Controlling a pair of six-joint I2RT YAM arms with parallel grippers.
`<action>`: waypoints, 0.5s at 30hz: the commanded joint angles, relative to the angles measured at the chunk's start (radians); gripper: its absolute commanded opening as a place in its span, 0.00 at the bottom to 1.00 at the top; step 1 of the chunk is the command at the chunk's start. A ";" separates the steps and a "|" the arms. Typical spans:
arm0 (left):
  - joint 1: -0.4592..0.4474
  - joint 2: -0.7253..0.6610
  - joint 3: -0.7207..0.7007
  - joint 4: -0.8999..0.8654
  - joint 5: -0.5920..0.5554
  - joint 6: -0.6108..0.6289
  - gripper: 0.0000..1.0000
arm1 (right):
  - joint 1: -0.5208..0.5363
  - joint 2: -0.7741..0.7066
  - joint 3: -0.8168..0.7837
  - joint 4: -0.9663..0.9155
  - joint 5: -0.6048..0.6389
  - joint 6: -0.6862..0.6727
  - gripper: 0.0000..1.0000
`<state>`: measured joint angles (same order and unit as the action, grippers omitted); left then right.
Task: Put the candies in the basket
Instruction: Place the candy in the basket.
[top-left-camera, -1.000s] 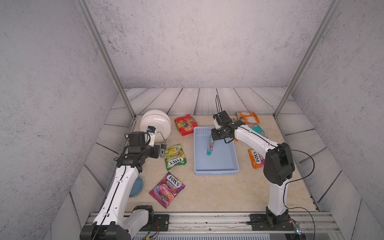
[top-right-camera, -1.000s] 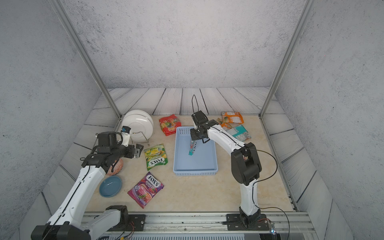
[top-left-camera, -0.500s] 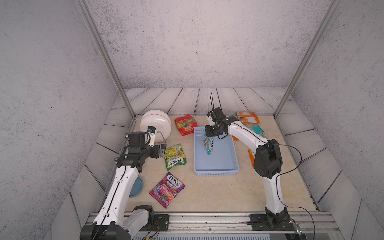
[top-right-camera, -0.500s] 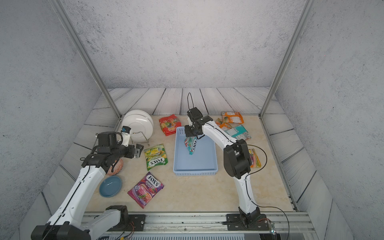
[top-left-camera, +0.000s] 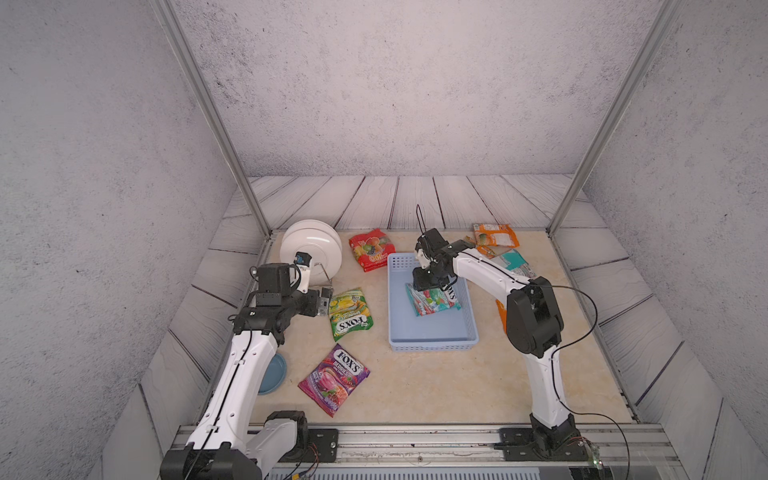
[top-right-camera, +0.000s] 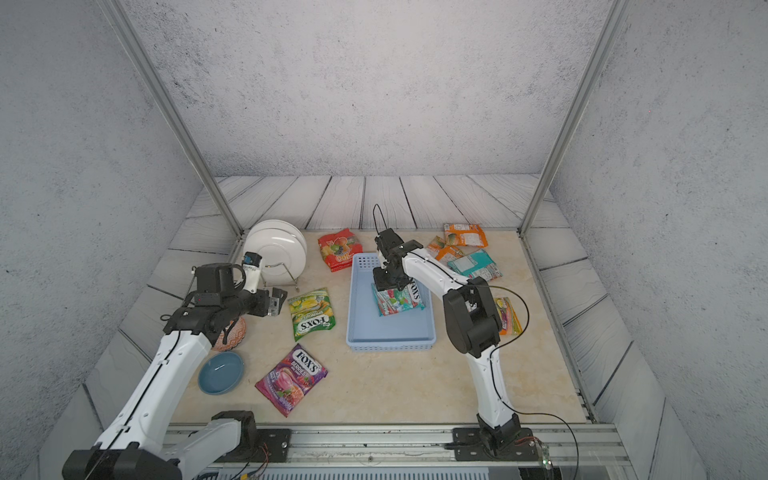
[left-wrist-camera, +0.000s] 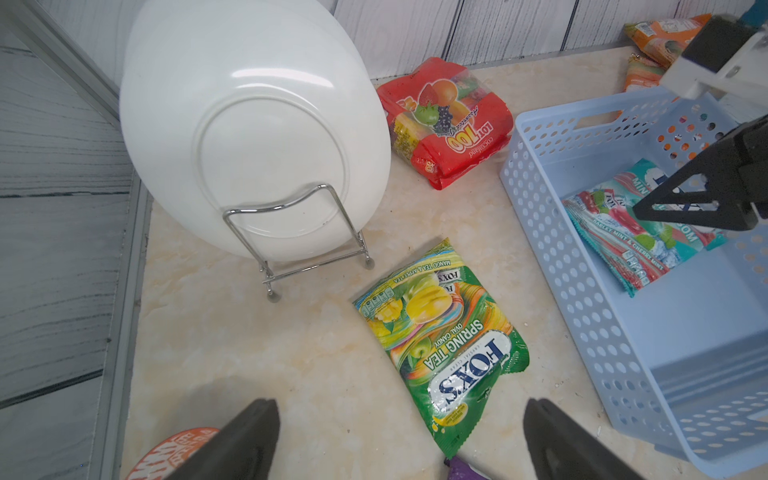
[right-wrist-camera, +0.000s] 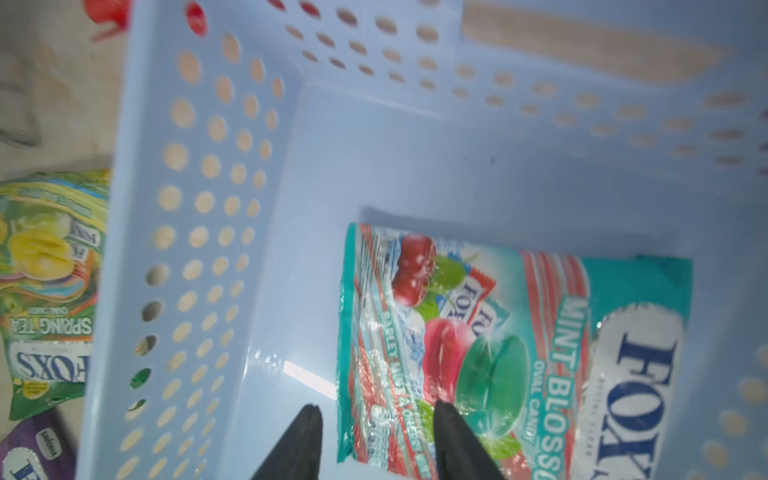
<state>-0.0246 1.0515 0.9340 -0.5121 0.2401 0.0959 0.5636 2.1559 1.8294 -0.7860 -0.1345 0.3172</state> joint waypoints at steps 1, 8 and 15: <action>-0.006 0.002 0.008 0.021 0.005 -0.002 0.98 | 0.000 -0.083 -0.024 -0.010 0.019 -0.009 0.53; -0.004 0.000 0.008 0.018 -0.001 0.001 0.98 | 0.000 -0.155 -0.112 -0.014 0.058 -0.011 0.60; -0.004 0.000 0.013 0.014 0.009 -0.003 0.98 | 0.001 -0.137 -0.204 0.012 0.079 -0.012 0.58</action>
<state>-0.0265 1.0531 0.9340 -0.5121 0.2440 0.0959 0.5636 2.0369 1.6543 -0.7795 -0.0872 0.3122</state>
